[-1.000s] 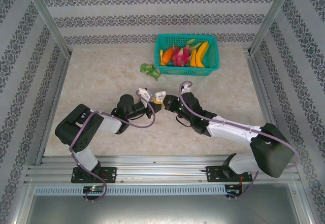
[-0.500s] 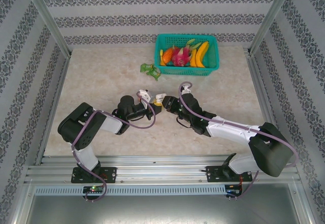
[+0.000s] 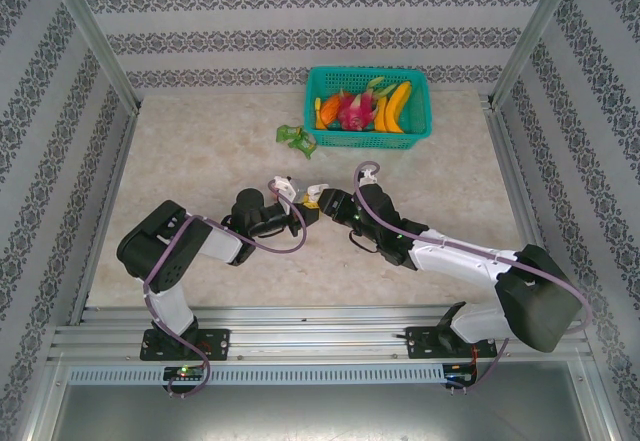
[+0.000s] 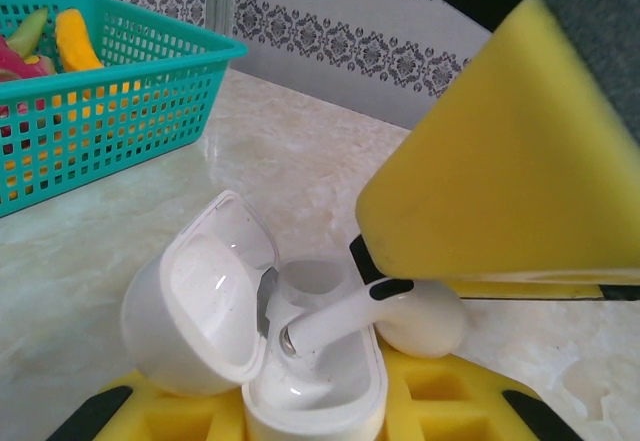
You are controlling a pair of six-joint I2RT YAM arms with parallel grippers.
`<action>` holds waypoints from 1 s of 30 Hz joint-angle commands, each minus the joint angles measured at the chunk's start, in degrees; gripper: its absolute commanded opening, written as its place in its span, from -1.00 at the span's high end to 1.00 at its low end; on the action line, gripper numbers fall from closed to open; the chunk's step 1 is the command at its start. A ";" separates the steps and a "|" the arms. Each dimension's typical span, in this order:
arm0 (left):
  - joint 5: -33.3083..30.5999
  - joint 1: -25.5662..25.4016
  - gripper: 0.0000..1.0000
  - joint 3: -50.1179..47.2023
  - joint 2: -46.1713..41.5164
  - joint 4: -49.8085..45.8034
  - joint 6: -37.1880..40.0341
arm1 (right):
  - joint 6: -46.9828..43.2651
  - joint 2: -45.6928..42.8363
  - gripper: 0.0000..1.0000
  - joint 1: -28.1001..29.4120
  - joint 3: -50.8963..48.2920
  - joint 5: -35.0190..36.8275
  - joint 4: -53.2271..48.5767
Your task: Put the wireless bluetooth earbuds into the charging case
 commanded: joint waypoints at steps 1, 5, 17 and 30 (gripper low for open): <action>1.74 -0.57 1.00 0.38 0.90 4.84 -1.39 | -1.52 -1.68 0.07 -0.27 1.13 -0.27 -0.99; 1.92 -0.55 1.00 0.37 0.72 4.80 -1.48 | -3.91 -4.11 -0.06 -0.33 1.00 0.62 -2.74; 2.51 -0.49 1.00 1.07 -0.44 4.53 -1.83 | -8.75 -13.07 0.11 -1.99 1.50 -0.93 -14.84; 3.41 -0.54 1.00 2.31 -1.76 3.82 -2.27 | -5.89 -5.41 0.66 -2.29 0.67 -6.38 -10.75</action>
